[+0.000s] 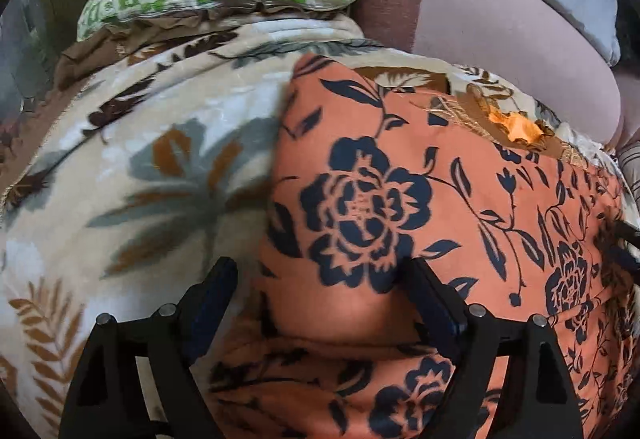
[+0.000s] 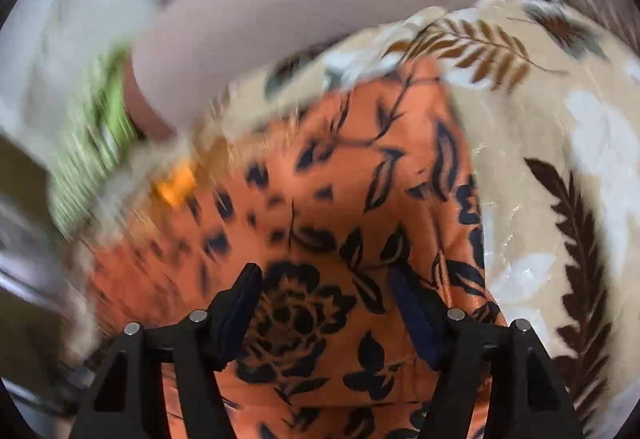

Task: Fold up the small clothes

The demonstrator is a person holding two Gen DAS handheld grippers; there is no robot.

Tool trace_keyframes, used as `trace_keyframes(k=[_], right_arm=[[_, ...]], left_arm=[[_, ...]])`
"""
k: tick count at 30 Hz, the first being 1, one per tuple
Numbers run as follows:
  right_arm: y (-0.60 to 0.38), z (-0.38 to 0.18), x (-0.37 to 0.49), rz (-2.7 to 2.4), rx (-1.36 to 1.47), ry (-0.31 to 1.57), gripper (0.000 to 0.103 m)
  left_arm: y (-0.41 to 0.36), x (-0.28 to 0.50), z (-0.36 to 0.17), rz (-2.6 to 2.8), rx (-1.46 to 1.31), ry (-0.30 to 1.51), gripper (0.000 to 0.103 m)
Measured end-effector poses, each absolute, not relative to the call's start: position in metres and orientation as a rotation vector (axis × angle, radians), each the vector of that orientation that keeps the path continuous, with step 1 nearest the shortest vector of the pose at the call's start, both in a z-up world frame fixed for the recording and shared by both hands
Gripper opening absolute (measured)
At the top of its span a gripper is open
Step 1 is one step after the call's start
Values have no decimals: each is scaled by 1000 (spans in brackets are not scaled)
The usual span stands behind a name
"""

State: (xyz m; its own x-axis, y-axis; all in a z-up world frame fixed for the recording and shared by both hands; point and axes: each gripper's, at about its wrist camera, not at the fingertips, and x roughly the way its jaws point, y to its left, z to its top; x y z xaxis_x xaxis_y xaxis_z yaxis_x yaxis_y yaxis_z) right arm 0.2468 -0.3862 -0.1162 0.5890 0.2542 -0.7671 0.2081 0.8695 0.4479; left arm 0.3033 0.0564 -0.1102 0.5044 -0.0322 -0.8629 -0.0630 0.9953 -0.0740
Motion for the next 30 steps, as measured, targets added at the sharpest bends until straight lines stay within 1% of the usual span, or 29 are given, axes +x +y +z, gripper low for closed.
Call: trace_keyframes(k=[2, 3, 4, 5, 6, 7, 9, 12, 14, 17, 20, 24, 30], right_arm=[[-375, -97, 239, 39, 437, 925, 73], [-368, -91, 234, 94, 395, 897, 77], [-369, -93, 235, 92, 377, 906, 81], [-373, -104, 240, 46, 363, 956, 85], [-382, -122, 246, -3, 393, 1036, 85], [-389, -127, 244, -15, 432, 1036, 85], [-397, -112, 231, -40, 476, 1024, 85], [-397, -69, 195, 42, 442, 924, 85], [-400, -50, 164, 94, 448, 890, 85], [-403, -27, 107, 154, 448, 859, 85], [-403, -15, 50, 194, 433, 870, 85], [-418, -37, -21, 177, 465, 915, 85], [-443, -91, -79, 182, 638, 1039, 85]], left_arm=[[65, 295, -98, 31, -148, 993, 87], [67, 290, -96, 34, -158, 976, 87], [66, 289, -99, 43, -134, 993, 87], [62, 293, -106, 49, -99, 1036, 87], [60, 296, -118, 41, -76, 1106, 89], [60, 295, -117, 37, -58, 1093, 89], [64, 291, -101, 30, -71, 1109, 89], [75, 270, -67, -2, -138, 1009, 88], [84, 243, -42, -51, -160, 945, 89], [93, 189, -15, -88, -154, 859, 88], [105, 140, -2, -95, -151, 832, 88], [125, 80, -4, -69, -216, 846, 89], [136, 20, -37, -35, -284, 948, 89]])
